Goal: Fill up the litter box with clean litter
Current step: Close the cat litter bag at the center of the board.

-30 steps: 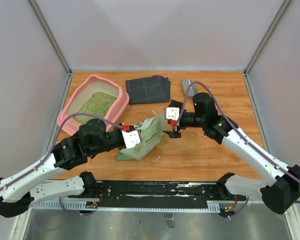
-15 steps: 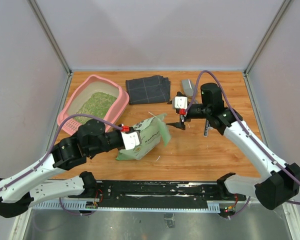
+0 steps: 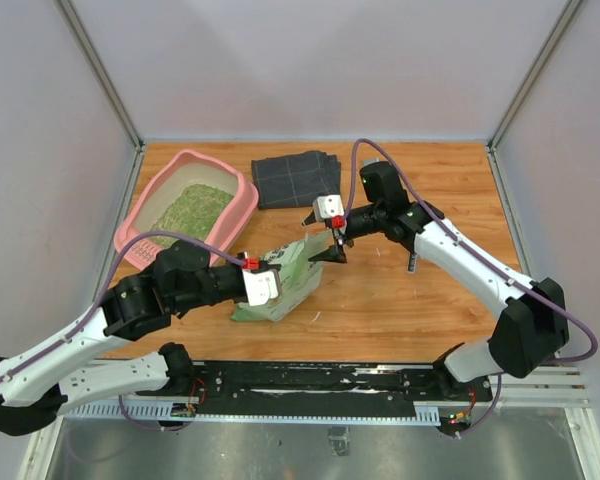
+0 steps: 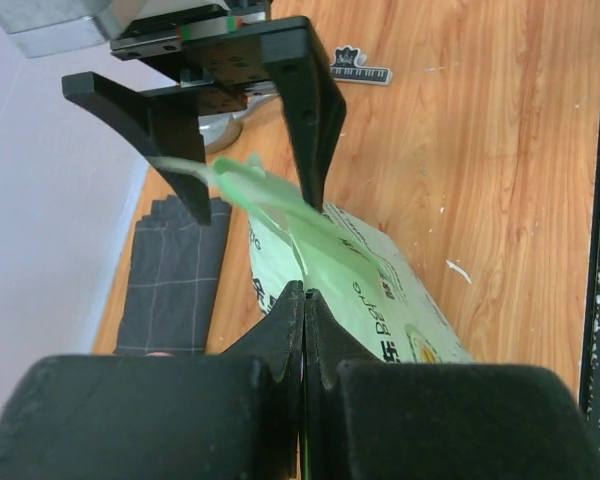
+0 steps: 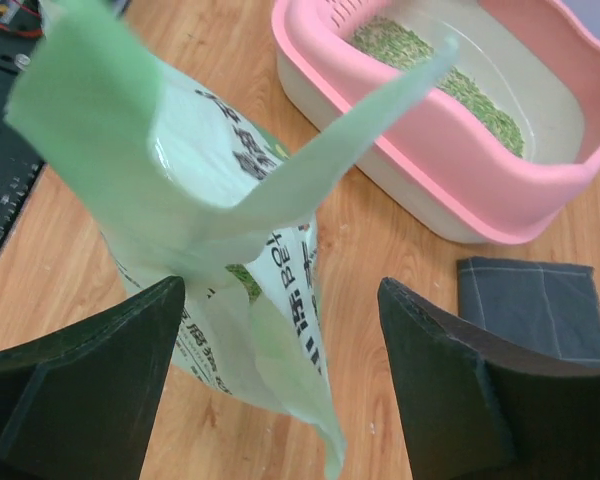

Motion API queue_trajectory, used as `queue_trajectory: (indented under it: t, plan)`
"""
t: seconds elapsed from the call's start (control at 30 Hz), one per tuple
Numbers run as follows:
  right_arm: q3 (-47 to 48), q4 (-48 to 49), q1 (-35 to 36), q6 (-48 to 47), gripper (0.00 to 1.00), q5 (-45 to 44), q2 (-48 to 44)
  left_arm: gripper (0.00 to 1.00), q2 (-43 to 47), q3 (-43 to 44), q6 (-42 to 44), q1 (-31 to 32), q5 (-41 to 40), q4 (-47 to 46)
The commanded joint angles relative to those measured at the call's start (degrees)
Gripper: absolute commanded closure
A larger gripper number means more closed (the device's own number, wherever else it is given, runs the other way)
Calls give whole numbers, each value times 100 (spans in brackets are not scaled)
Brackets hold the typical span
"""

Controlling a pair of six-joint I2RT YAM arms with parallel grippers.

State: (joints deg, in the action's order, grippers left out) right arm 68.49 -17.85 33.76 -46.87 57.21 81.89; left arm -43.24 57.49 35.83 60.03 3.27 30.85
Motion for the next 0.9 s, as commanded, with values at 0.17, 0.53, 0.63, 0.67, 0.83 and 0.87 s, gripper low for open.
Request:
queue_trajectory:
  t: [0.17, 0.53, 0.63, 0.67, 0.83, 0.87]
  plan:
    - [-182, -316, 100, -307, 81, 665, -58, 100, 257, 399, 283, 16, 246, -816]
    - [-206, -595, 144, -226, 31, 638, -23, 100, 164, 308, 296, 13, 326, -959]
    - [-122, -516, 266, -203, 33, 640, 64, 100, 193, 269, 291, 13, 338, -969]
    - [-125, -443, 305, -151, 34, 647, 97, 100, 186, 263, 291, 15, 328, -973]
    - [-156, -169, 360, 50, 63, 725, 205, 100, 175, 251, 344, 10, 307, -1004]
    - [-164, -154, 360, 62, 80, 668, 194, 100, 176, 237, 371, 17, 242, -1028]
